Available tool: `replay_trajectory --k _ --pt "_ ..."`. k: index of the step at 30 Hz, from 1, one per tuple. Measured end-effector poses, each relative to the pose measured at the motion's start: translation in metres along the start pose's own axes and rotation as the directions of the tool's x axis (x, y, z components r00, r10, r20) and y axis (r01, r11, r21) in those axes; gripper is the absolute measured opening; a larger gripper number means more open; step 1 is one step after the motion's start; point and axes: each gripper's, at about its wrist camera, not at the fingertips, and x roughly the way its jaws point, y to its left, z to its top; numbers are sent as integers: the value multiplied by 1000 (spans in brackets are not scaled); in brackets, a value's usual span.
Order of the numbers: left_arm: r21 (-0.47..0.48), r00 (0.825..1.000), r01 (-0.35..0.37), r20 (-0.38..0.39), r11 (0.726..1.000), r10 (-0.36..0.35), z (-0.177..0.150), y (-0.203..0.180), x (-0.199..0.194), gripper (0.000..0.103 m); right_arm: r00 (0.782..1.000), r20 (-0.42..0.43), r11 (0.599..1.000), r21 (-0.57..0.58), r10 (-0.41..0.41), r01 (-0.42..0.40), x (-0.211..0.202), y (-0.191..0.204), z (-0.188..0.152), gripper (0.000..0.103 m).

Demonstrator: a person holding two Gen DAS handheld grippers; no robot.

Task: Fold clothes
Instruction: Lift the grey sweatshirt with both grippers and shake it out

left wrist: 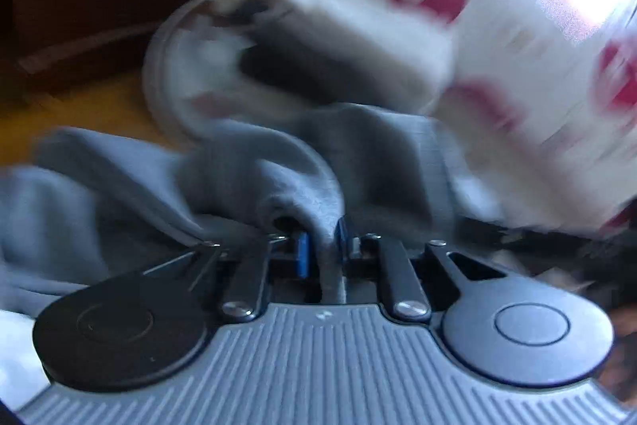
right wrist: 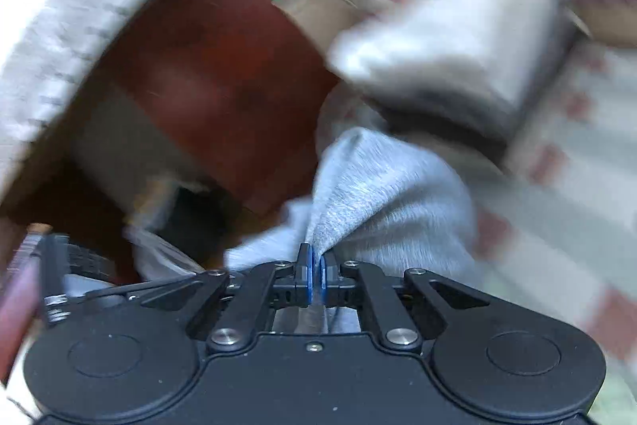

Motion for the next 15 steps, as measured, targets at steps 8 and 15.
replay_trajectory --k 8,15 --pt "46 988 -155 0 987 156 -2 -2 5 53 981 -7 979 47 -196 196 -8 -35 -1 61" --pt "-156 989 -40 -146 987 17 4 40 52 69 987 -68 962 220 -149 160 28 -64 15 75"
